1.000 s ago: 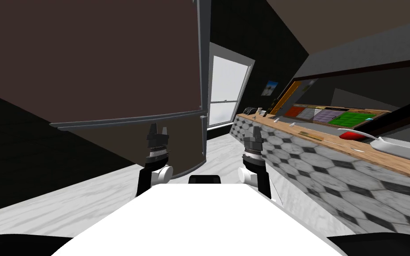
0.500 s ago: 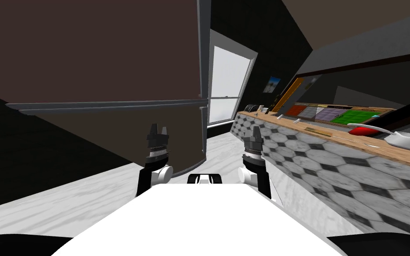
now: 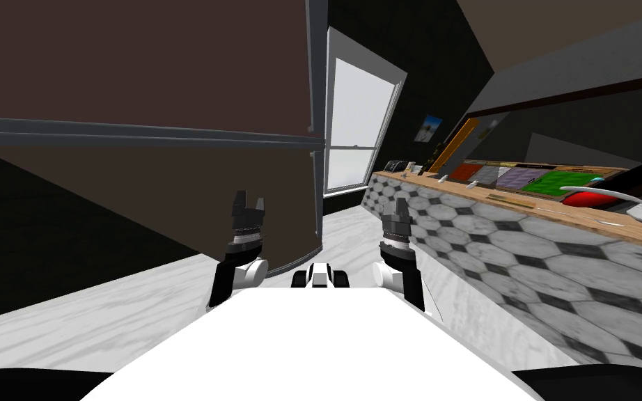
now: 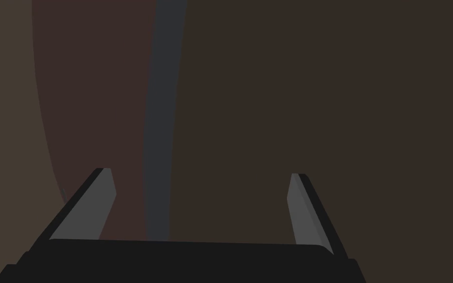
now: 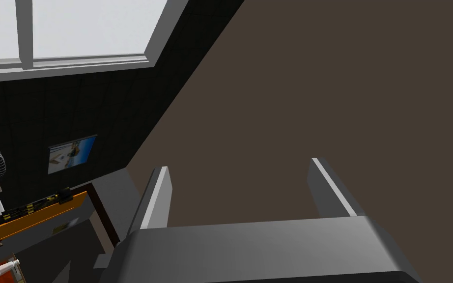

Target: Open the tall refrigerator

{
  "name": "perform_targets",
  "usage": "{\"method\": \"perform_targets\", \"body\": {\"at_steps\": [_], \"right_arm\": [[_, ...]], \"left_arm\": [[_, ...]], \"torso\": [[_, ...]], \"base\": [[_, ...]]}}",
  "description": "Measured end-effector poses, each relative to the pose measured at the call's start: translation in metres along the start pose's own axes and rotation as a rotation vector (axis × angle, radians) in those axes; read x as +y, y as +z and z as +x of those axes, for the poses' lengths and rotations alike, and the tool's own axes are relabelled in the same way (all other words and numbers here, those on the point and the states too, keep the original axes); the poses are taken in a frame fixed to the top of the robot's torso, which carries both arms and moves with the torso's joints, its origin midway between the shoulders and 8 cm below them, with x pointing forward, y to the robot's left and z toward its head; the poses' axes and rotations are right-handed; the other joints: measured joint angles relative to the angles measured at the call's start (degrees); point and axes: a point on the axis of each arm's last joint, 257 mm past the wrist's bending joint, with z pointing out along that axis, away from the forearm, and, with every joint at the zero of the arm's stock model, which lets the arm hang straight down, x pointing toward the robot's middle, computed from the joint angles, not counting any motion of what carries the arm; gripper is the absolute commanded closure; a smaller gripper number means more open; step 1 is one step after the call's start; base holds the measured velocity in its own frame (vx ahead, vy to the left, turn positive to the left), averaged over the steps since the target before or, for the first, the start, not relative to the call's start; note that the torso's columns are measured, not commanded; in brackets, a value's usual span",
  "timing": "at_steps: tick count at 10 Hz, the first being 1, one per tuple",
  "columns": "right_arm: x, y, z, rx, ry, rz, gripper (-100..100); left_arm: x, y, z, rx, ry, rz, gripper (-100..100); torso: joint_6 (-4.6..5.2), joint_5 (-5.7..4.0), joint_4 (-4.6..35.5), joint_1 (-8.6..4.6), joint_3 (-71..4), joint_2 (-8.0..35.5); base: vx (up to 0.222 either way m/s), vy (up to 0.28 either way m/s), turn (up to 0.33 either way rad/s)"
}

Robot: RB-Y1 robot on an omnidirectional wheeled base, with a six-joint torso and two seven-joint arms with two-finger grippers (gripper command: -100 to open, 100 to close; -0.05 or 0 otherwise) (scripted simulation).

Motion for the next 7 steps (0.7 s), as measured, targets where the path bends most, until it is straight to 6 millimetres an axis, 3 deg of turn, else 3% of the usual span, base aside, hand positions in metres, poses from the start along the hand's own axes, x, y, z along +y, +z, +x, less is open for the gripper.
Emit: {"method": "perform_targets", "body": {"at_steps": [7], "right_arm": [[0.0,0.0,0.0,0.0,0.0,0.0,0]], "left_arm": [[-0.001,0.039,-0.001,0.09,0.124,-0.01,-100]], "torso": [[0.0,0.03,0.07,0.09,-0.05,0.08]], "base": [[0.081,-0.125,0.016]]}}
